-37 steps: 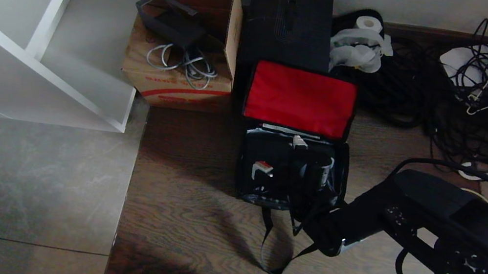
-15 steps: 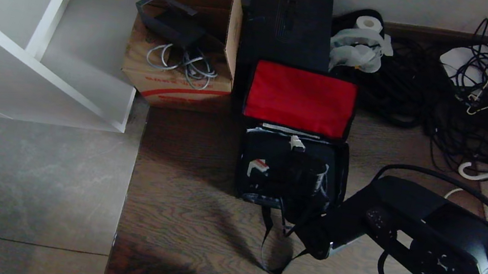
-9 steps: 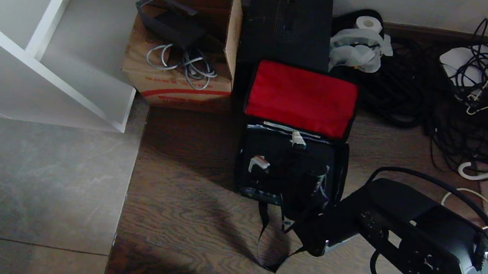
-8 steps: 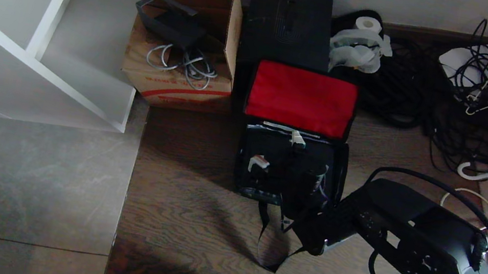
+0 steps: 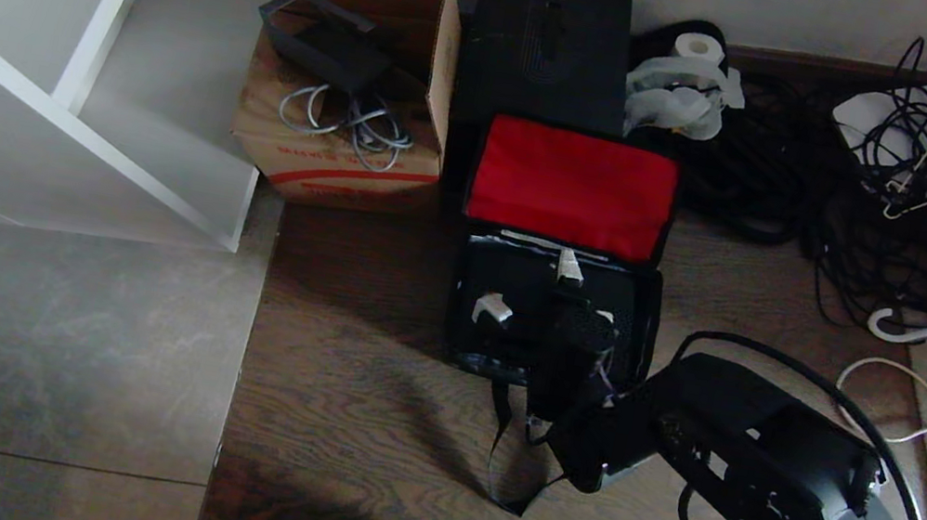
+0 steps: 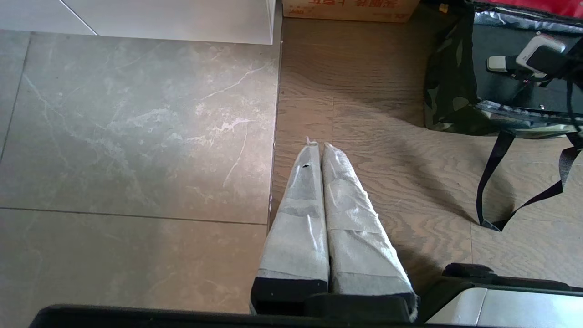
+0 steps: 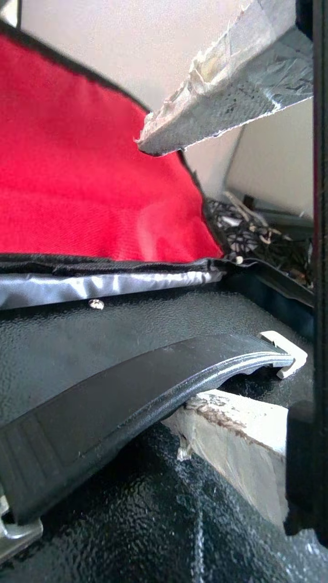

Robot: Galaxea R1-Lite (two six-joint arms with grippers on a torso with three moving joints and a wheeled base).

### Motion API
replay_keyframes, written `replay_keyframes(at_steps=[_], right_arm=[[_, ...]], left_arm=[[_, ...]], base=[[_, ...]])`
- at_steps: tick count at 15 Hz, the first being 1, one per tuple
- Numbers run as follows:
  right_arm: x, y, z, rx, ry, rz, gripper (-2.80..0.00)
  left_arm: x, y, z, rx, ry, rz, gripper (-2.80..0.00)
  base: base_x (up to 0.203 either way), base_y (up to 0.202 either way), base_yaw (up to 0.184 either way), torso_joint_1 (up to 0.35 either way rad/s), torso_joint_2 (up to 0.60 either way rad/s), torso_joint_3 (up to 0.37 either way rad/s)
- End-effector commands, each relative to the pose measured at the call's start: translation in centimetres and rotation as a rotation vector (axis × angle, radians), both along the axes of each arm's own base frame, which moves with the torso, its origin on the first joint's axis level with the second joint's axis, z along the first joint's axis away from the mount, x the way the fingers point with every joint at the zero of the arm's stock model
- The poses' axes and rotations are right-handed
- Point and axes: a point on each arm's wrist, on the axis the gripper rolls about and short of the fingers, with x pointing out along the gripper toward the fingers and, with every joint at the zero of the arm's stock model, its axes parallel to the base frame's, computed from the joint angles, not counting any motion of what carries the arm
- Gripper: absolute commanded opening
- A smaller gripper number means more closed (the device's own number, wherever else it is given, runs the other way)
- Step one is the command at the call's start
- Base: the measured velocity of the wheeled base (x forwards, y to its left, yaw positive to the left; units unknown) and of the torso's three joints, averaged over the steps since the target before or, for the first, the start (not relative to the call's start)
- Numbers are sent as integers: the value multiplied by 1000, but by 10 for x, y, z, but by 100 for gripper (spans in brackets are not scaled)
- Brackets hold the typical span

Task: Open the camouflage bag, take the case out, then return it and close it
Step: Grip the handle

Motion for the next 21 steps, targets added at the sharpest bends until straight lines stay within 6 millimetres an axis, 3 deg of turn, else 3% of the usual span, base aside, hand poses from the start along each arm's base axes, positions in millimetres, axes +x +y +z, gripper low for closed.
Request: replay_keyframes(at_steps=[1, 8, 17, 20, 21], right_arm=[[2, 0, -24, -25, 35, -24, 0], [12, 4, -35, 19, -23, -71, 0], [24, -10, -41, -50, -16, -79, 0], [26, -9, -54, -59, -4, -76, 0], [24, -10, -61, -67, 15, -74, -280]], left_arm=[[1, 0, -3, -1, 7, 1, -280], [1, 0, -3, -1, 7, 1, -280], [1, 0, -3, -1, 7, 2, -280], [1, 0, -3, -1, 7, 2, -280], [1, 0, -3, -1, 7, 2, -280]], base=[[0, 0, 0, 0, 0, 0], [0, 0, 0, 0, 0, 0], [0, 0, 0, 0, 0, 0], [0, 0, 0, 0, 0, 0], [0, 0, 0, 0, 0, 0]])
